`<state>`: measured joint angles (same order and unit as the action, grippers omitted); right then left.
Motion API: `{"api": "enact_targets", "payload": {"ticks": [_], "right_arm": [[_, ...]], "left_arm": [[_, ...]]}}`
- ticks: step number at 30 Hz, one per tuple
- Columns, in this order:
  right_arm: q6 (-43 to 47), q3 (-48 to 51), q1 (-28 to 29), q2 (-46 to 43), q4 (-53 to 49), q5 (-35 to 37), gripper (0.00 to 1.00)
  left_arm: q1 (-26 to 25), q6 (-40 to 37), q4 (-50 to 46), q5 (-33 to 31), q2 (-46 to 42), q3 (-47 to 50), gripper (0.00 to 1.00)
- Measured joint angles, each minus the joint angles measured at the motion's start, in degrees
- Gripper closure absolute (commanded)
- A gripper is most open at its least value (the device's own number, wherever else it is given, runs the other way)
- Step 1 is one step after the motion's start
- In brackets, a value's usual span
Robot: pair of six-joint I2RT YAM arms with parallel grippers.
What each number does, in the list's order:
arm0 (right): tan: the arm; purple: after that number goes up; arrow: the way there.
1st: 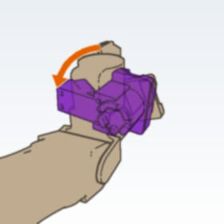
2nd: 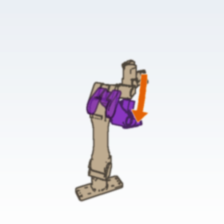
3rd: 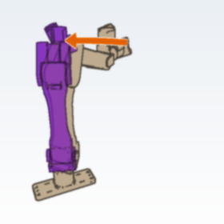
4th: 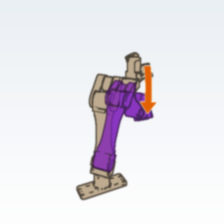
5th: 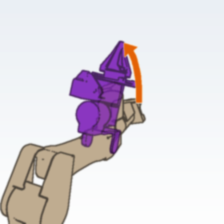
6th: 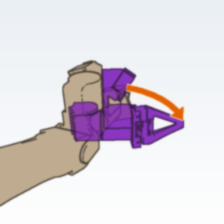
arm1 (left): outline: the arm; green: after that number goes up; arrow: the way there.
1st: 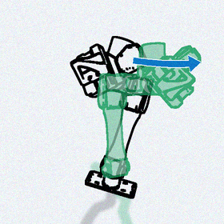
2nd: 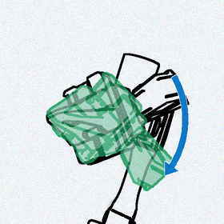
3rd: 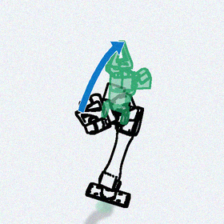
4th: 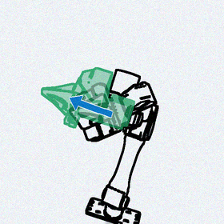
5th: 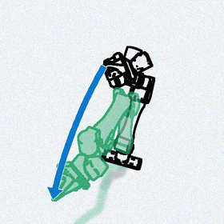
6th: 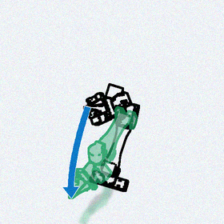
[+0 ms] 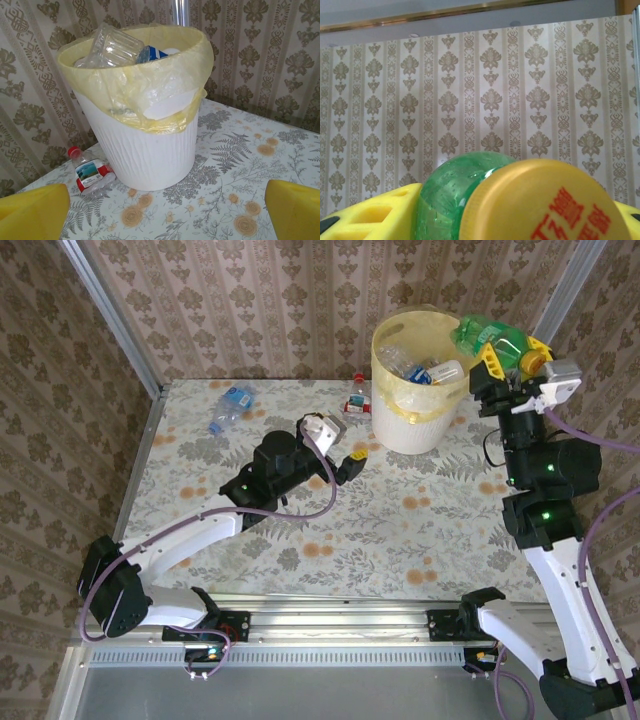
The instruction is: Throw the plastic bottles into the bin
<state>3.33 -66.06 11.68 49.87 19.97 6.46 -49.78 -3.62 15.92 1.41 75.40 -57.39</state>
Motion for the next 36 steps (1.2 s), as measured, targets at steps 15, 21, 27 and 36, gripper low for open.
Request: {"api": "enact_targets", "payload": {"ticks": [15, 21, 27, 36], "right_arm": [[-8.24, -38.95, -8.44, 36.96, -33.44, 0.13, 0.10], [-11.10, -36.26, -8.50, 38.27, -41.66, -2.47, 0.03], [-11.10, -33.86, -8.52, 31.76, -42.56, -4.00, 0.02], [-11.15, -33.14, -8.52, 25.05, -42.49, -6.91, 0.01]], "left_arm": [[2.36, 1.68, -0.04, -0.11, -0.17, 1.07, 0.00], [3.80, 3.30, -0.35, 0.26, -0.17, 1.51, 0.00], [5.16, 5.38, -0.11, 0.33, -0.17, 2.62, 0.00], [8.33, 9.86, -1.53, 0.90, 1.42, 2.40, 0.00]]}}
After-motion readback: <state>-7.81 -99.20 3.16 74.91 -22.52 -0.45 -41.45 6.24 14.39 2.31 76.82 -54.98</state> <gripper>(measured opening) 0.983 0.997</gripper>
